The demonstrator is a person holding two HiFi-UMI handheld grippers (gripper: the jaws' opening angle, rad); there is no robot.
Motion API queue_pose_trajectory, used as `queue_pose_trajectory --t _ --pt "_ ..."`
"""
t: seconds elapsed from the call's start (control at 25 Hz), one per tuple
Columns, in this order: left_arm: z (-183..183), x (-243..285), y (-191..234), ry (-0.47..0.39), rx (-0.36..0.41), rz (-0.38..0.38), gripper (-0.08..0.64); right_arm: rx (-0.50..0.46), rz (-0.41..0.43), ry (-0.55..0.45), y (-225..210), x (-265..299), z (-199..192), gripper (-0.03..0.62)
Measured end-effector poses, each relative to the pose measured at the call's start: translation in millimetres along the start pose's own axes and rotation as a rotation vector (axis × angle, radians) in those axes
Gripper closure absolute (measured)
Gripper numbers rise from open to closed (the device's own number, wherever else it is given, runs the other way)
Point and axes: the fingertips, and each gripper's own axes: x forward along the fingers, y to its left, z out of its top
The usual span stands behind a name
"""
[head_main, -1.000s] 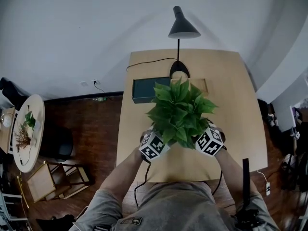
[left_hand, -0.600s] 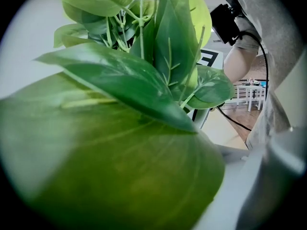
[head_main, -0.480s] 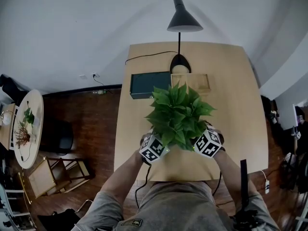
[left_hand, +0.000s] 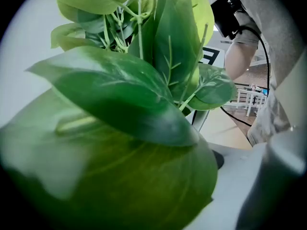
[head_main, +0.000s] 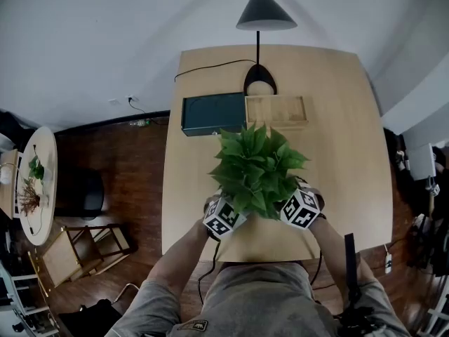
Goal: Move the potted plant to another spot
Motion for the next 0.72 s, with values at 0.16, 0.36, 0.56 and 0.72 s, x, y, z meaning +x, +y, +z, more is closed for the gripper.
queue_pose_trajectory --t 0.16,0.36,0.56,0.72 --pt "-11.1 8.8 -4.5 0.013 -0.02 -0.012 0.176 0.008 0.018 0.013 3.2 7.7 -11.6 0.249" --pt "-22.5 15.0 -7.1 0.033 -0.024 -0.023 0.176 0.017 0.025 0.025 5.9 17.2 -19.4 0.25" --pt "-33.1 20.5 -9.6 0.048 -0.026 -0.029 0.176 0.026 0.032 0.036 9.0 26.7 -28.3 0.252" --pt "-39.9 21.2 -6.2 0.046 -0.02 -0.016 0.176 0.027 0.026 0.034 8.6 35.0 -31.4 0.252"
